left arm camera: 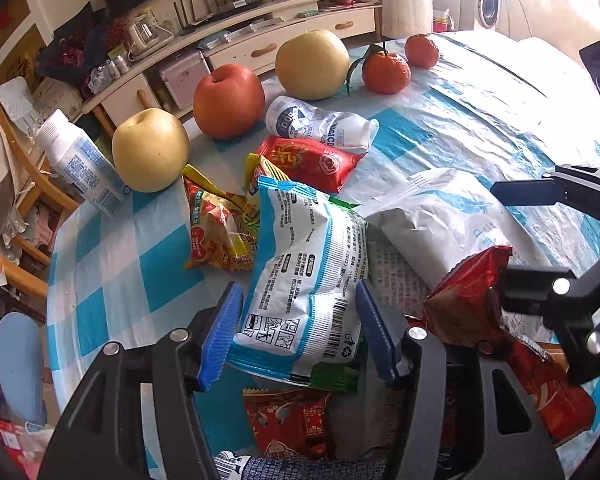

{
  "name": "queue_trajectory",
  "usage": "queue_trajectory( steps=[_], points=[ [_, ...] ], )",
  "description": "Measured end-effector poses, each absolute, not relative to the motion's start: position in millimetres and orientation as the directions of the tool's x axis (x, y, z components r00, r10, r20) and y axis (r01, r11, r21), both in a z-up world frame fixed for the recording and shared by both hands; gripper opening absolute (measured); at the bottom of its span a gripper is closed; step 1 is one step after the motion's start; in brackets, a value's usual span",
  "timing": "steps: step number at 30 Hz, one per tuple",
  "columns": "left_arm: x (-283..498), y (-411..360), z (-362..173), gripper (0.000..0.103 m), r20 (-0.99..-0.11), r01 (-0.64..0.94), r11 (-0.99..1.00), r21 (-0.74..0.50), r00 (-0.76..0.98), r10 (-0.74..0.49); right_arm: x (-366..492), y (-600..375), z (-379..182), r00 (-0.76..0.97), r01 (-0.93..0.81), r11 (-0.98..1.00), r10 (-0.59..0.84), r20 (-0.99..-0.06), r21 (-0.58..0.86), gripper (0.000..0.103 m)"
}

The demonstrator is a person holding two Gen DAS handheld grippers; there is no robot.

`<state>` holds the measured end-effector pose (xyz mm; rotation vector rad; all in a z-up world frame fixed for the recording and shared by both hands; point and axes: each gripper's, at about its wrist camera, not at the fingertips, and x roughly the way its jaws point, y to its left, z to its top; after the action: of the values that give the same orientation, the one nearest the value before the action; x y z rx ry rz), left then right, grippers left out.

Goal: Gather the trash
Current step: 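Lift the snack bag with the left tool while the right tool grasps the red milk-tea wrapper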

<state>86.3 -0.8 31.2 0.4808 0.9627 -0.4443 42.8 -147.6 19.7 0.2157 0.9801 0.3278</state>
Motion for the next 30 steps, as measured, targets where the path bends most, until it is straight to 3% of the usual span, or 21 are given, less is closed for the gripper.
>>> queue_trajectory(
  steps=[12,21,24,30],
  points=[
    [84.6,4.0,28.3,0.065,-0.873,0.56,0.81,0.172,0.468,-0.139,47.3,-149.2,14.7,0.489,-0.171,0.926,0.377,-0.787,0.337,0.097],
    [78.1,-2.5,28.0,0.046,-0.858,0.516,0.83,0.211,0.504,-0.095,46.3,-147.3,14.1,0.496,-0.194,0.927,0.376,-0.783,0.322,0.096],
    [76.0,-0.9,29.3,0.043,-0.848,0.489,0.847,0.209,0.522,-0.092,44.8,-144.5,16.1,0.493,-0.217,0.918,0.396,-0.775,0.331,0.083],
    [75.2,10.4,33.4,0.039,-0.839,0.431,0.891,0.144,0.531,-0.121,41.3,-139.6,19.0,0.513,-0.232,0.929,0.369,-0.775,0.288,0.081]
  ],
)
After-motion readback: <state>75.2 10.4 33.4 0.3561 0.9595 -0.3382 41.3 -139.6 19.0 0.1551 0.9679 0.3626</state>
